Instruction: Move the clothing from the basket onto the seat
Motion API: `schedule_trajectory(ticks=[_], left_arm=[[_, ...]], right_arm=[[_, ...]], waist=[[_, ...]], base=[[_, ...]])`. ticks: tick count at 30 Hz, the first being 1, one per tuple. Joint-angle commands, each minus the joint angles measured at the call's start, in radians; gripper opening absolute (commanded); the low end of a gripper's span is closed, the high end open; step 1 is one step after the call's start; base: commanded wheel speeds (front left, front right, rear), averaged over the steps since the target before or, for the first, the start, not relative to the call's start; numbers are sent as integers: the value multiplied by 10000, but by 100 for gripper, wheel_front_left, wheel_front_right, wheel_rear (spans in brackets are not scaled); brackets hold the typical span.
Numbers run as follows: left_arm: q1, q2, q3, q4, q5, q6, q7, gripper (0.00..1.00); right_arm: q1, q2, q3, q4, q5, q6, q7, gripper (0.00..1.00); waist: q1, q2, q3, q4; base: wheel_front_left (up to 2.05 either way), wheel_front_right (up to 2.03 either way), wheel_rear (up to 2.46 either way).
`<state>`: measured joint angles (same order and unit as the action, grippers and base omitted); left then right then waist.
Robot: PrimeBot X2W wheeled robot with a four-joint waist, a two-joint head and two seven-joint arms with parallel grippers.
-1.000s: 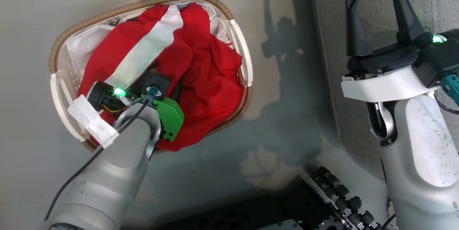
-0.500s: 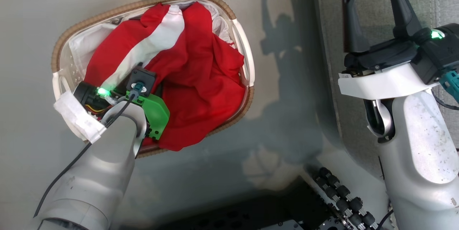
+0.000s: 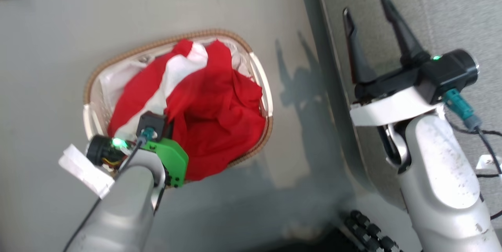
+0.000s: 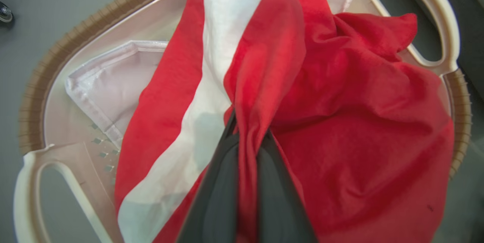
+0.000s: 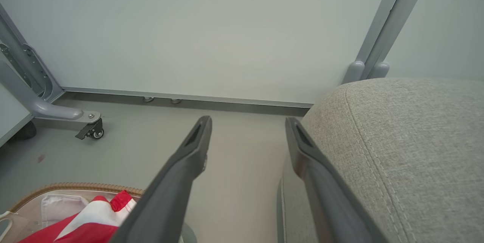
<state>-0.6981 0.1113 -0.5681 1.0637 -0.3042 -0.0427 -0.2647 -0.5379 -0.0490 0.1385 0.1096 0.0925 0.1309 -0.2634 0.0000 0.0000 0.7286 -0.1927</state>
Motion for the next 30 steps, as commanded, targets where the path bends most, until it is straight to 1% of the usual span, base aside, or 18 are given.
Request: schedule_trajectory(ticks=[1,6,12,23,30], left_arm=[[392,-12,88,-131,-38,64,5,0],[1387,-192,444,-858,-103,75,4,0],[2545,-328,952,-1952,-14,46,4,0],[4077,-531,1917,-3898,270,-124,-1,0],[4697,-587,2250,-5261,289,-287,-1,0]], right_arm=[[263,-35,69,142,-31,-3,-22,100],[795,-43,182,717,31,-6,-20,100],[1538,-40,277,1227,-35,-6,-20,100],[2802,-41,263,1846,-25,-6,-20,100],[3694,-38,324,2037,103,-6,-20,100]], waist=[[0,0,-1348,186],[0,0,-2689,456],[0,0,-4052,810],[0,0,-5951,1256],[0,0,-6893,1481]], base=[[0,0,0],[0,0,0],[0,0,0],[0,0,0],[0,0,0]])
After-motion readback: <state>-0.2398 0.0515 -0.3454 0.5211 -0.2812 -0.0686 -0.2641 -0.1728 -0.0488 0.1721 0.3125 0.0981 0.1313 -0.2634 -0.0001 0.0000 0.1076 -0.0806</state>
